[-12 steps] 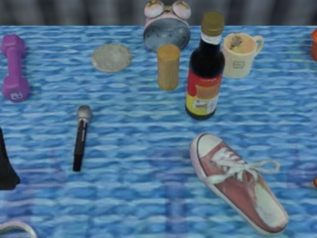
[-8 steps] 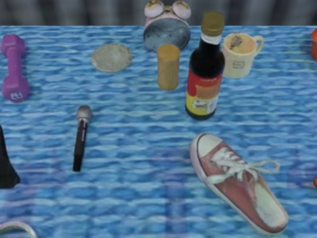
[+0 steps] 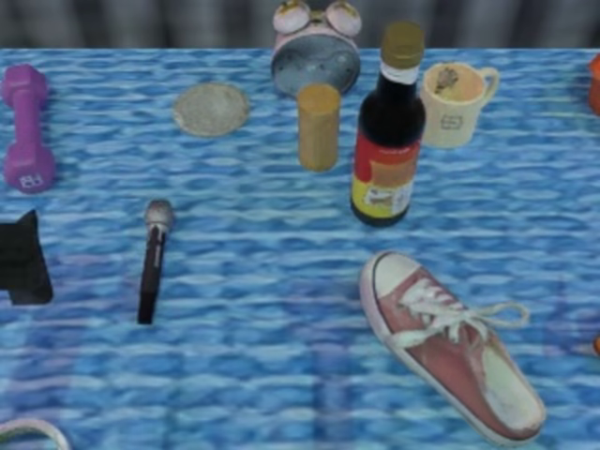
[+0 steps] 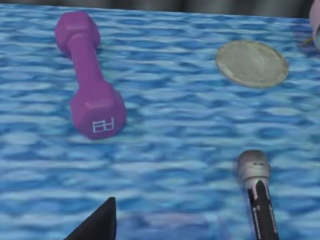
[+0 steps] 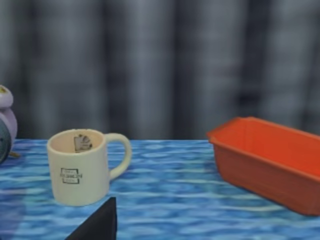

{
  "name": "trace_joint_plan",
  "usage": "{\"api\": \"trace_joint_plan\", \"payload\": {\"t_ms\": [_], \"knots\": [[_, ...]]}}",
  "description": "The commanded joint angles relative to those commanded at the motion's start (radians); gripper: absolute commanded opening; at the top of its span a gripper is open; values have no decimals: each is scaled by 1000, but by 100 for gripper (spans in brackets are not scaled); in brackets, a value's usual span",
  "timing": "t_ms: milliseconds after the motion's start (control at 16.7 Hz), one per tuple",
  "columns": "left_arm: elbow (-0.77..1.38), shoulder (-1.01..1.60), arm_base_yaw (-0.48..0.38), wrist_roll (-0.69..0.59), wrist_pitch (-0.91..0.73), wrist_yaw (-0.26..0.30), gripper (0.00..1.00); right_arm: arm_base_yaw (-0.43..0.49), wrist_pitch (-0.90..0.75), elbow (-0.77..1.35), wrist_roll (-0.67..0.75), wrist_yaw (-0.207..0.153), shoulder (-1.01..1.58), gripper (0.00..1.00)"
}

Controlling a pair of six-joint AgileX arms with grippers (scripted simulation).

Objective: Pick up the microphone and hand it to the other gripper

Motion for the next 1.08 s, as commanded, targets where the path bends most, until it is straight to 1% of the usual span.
{"api": "trace_joint_plan", "payload": {"t_ms": [360,600,840,1080], "knots": [[386,628,-78,-69,-281,8,100,0,0,0,0,0,0,100],[619,964,-126,-111,-445,15,100,0,0,0,0,0,0,100],[799,1217,-161,-143,-558,21,100,0,0,0,0,0,0,100],[890,1330,-178,-157,-608,24,100,0,0,0,0,0,0,100]]}}
